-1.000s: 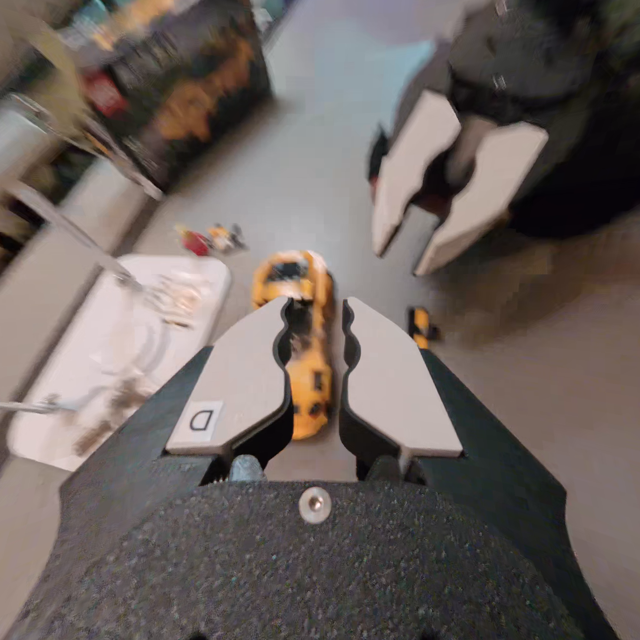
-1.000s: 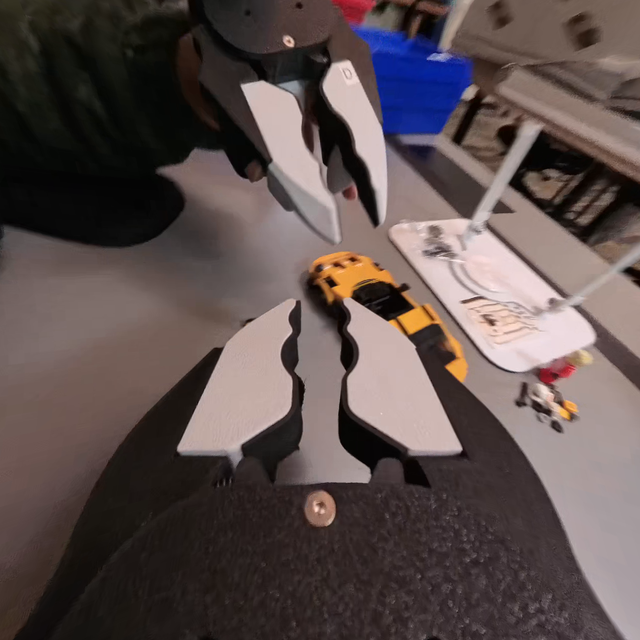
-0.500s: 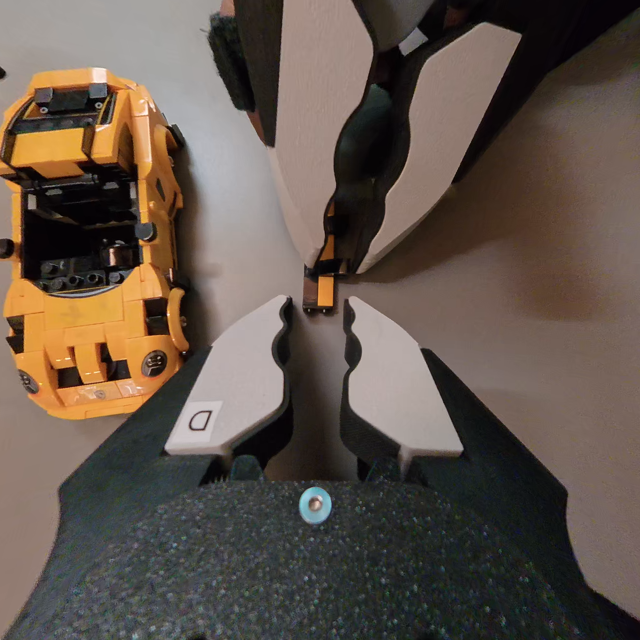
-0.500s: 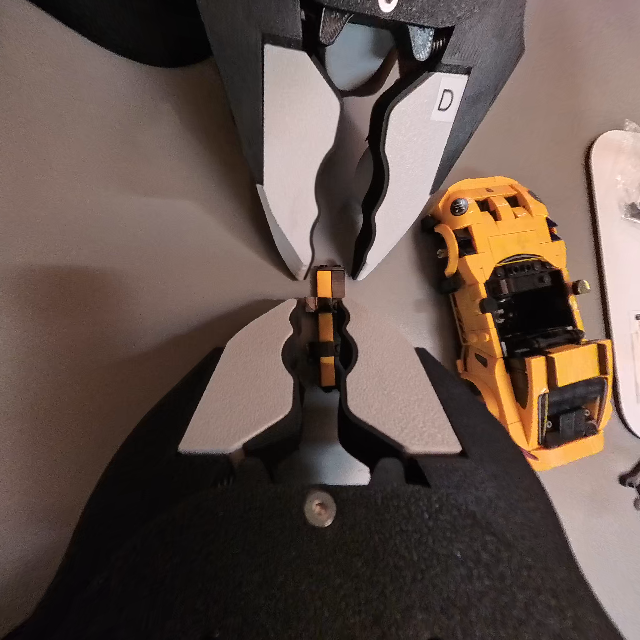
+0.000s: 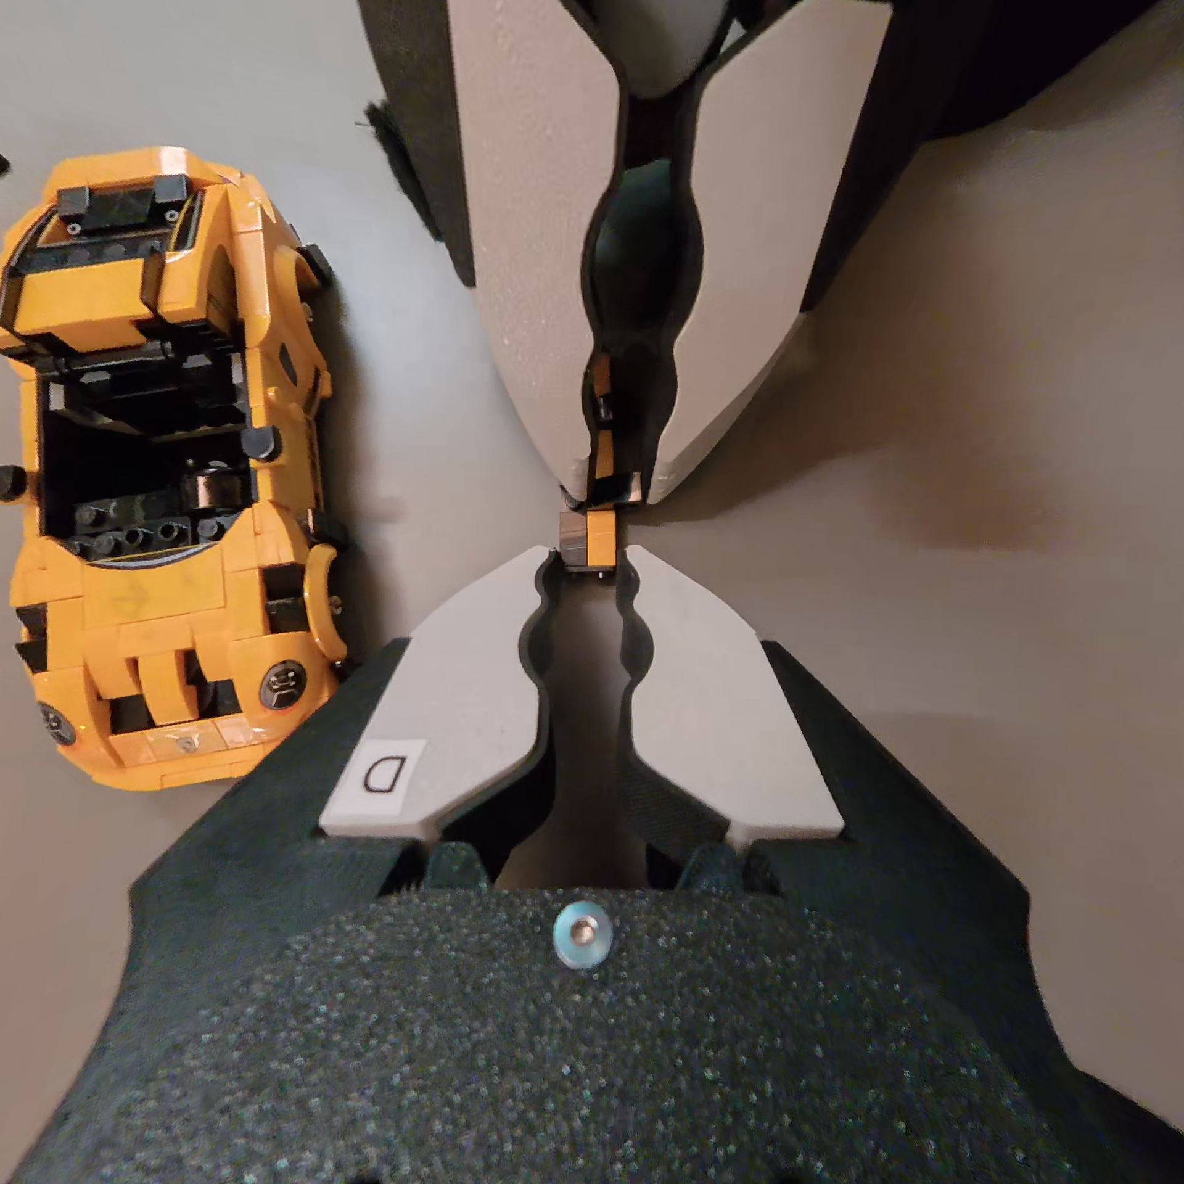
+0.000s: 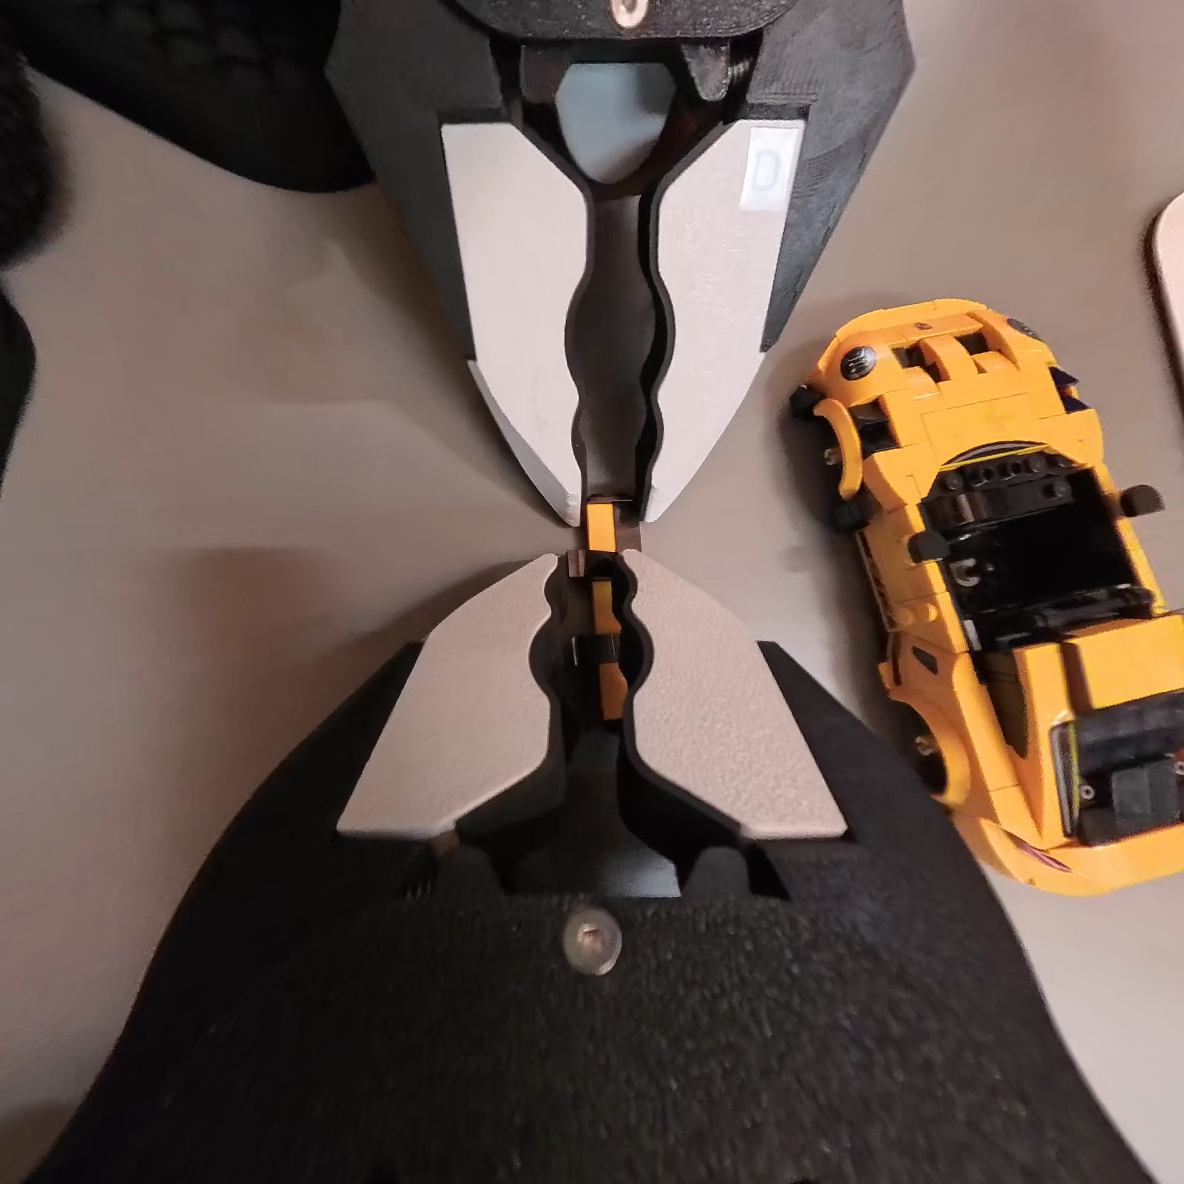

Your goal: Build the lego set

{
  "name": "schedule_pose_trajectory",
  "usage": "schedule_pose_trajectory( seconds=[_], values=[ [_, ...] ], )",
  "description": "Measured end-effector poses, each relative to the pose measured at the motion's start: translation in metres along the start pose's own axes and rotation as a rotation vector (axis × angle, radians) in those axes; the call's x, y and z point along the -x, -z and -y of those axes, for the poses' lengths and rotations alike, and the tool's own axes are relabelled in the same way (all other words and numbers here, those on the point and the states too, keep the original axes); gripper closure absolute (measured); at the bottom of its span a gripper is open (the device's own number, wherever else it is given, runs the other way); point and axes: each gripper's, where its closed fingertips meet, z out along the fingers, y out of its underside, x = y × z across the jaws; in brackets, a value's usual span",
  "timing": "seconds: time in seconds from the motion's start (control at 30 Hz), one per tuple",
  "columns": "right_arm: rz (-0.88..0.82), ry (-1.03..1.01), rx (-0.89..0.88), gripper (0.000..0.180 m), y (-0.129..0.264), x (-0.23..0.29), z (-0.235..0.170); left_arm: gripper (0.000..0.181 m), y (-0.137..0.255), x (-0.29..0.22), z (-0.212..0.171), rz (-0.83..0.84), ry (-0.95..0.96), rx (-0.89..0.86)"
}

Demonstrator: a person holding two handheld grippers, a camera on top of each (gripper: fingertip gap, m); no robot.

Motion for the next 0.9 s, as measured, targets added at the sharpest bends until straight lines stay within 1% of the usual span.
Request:
schedule_pose_trajectory(
  seconds=[0.3, 0.43, 0.47, 0.53, 0.73, 0.9],
  values=[
    [0.094, -0.088, -0.006, 0.167, 0.001, 0.001, 0.000, 0.164, 0.000, -0.002, 0.000, -0.001, -0.023, 0.014],
    [0.161, -0.148, -0.025, 0.168, 0.003, 0.001, 0.001, 0.164, 0.000, -0.002, 0.000, -0.004, -0.027, 0.008],
    [0.178, -0.183, -0.048, 0.174, 0.004, 0.000, 0.004, 0.164, 0.000, -0.004, 0.000, -0.013, -0.031, 0.006],
    [0.213, -0.233, -0.054, 0.176, 0.006, -0.001, 0.003, 0.163, 0.000, -0.005, 0.001, -0.009, -0.047, 0.002],
    [0.125, -0.153, -0.059, 0.177, 0.008, -0.002, 0.005, 0.164, 0.000, -0.005, 0.001, -0.005, -0.047, 0.002],
    [0.074, -0.131, -0.057, 0.177, 0.010, -0.006, 0.005, 0.164, 0.000, -0.005, 0.001, -0.008, -0.042, -0.003]
  ],
)
